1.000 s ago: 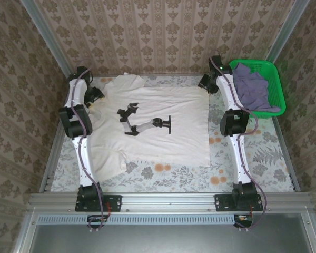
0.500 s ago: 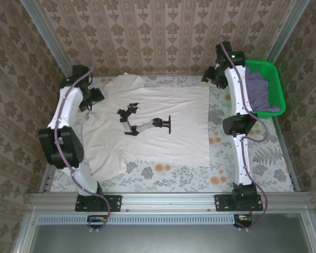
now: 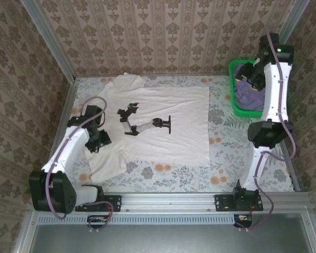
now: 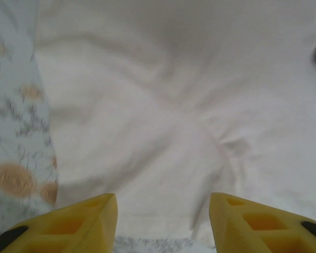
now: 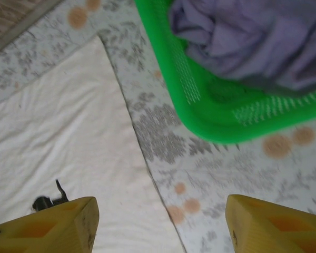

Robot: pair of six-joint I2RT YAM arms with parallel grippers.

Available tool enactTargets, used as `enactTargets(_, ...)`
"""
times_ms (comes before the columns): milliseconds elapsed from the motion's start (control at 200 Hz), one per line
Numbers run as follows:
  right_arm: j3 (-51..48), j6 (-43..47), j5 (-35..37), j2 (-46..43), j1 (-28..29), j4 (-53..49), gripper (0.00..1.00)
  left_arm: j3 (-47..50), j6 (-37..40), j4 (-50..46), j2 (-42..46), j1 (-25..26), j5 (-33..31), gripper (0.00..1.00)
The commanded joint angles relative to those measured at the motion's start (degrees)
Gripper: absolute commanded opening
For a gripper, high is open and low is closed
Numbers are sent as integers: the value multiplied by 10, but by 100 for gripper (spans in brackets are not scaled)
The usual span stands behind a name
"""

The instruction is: Fold and stack the t-shirts

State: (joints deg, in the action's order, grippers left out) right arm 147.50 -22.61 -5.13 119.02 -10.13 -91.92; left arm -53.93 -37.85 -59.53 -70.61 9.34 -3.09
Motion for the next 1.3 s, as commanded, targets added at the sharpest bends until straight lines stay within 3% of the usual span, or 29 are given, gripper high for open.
enactTargets(0,-85,11,-28,-74,38,-60,66,44,-64,-51,36,2,-7,46)
enactTargets(85,-224,13,-15,-145,72,-4,66,82,-85,-55,58,2,11,45)
enactTargets(150,-404,10,-17,-237,84,80,69,104,-104,-59,72,1,9,44)
enactTargets(280,-744,-57,-113,-434,88,288,68,119,-135,-76,76,-1,15,42)
enactTargets(480,-985,-140,-124,-594,139,409,61,129,-183,-103,55,-2,7,41)
enactTargets(700,-1098,-156,-125,-622,194,438,54,167,-231,-73,53,6,34,40)
enactTargets(890,-1119,-161,-132,-617,216,474,54,217,-277,-73,73,17,37,39)
enactTargets(1060,-1127,-165,-134,-617,235,505,54,231,-304,-60,116,18,-14,39)
enactTargets(1295,-1138,-164,-137,-608,236,522,54,253,-306,14,137,9,0,40)
